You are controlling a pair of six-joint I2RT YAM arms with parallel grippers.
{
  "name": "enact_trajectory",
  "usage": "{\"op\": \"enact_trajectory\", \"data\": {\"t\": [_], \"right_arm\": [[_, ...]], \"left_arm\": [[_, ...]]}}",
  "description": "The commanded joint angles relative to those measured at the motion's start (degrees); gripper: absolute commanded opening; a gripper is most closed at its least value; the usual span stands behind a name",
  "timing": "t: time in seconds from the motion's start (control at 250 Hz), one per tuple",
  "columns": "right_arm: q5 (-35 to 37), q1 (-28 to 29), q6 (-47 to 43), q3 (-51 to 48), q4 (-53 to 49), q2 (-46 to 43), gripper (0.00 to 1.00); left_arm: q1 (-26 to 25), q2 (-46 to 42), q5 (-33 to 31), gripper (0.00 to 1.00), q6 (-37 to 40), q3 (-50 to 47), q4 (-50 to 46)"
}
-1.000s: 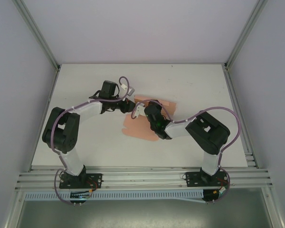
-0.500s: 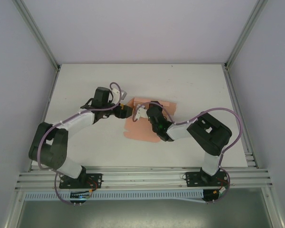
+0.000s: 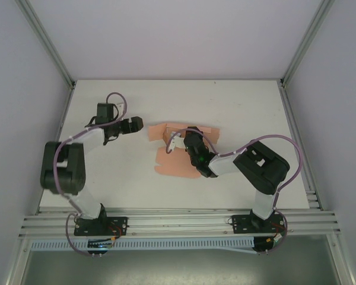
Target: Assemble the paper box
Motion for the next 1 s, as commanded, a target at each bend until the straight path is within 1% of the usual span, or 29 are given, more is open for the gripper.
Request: {"op": "enact_trajectory", "data": {"t": [0.0, 0.048, 0.08, 0.192, 0.248, 0.34, 0.38, 0.488, 0.532, 0.648, 0.767, 0.815, 0.867, 0.947, 0.999], "right_arm": [[-1.22, 0.59, 0.28, -0.77, -0.29, -0.77, 0.00], [-1.20, 0.71, 0.43, -0.70, -0.78, -1.06, 0.00], [-1.15, 0.59, 0.47, -0.63, -1.06, -1.24, 0.00], [-1.71, 0.63, -0.09, -1.65, -0.96, -2.03, 0.00], [-1.92, 0.72, -0.03, -1.93, -1.26, -2.15, 0.00], [-2.06, 1.05, 0.12, -2.62, -0.93, -2.51, 0.00], [-2.08, 1.11, 0.72, -2.82, -1.35, -3.12, 0.00], [-2.20, 2.18, 2.32, -3.00, -4.19, -5.26, 0.00], [-2.35, 2.53, 2.72, -3.00, -5.27, -5.98, 0.00], [-3.14, 3.45, 3.34, -3.57, -6.56, -6.80, 0.00], [-2.76, 4.54, 3.29, -4.08, -6.07, -5.43, 0.00], [-2.04, 4.83, 2.38, -4.57, -4.37, -4.64, 0.00], [-1.32, 5.02, 1.92, -4.93, -2.83, -4.18, 0.00], [-1.01, 5.32, 2.77, -5.25, -3.67, -4.49, 0.00], [-0.63, 5.94, 3.10, -5.49, -4.37, -4.52, 0.00]], "left_arm": [[-0.25, 5.31, 12.39, 0.76, 2.58, 3.74, 0.92], [-1.41, 5.94, 15.30, 0.75, 3.98, 3.01, 2.62], [-2.70, 5.86, 16.37, 0.72, 5.17, 2.01, 3.84], [-7.82, 4.30, 17.55, 0.66, 8.06, -3.43, 9.50], [-8.84, 3.64, 18.89, 0.64, 7.18, -6.81, 14.00], [-8.90, 2.89, 21.05, 0.61, 5.64, -10.69, 20.55], [-9.10, 2.55, 21.44, 0.61, 5.59, -12.34, 23.10], [-9.98, 2.84, 25.24, 0.62, 6.56, -15.14, 29.63], [-10.45, 3.34, 26.49, 0.62, 7.19, -15.47, 30.81], [-10.97, 5.61, 26.30, 0.64, 7.70, -14.46, 32.15], [-11.42, 6.75, 29.71, 0.64, 8.38, -15.24, 37.27], [-11.82, 6.42, 29.59, 0.64, 9.72, -16.20, 38.30], [-12.48, 6.17, 27.86, 0.66, 11.08, -16.91, 38.29], [-13.13, 6.55, 26.38, 0.68, 12.19, -16.68, 36.86], [-13.38, 6.65, 26.84, 0.70, 12.58, -16.82, 36.43]]}}
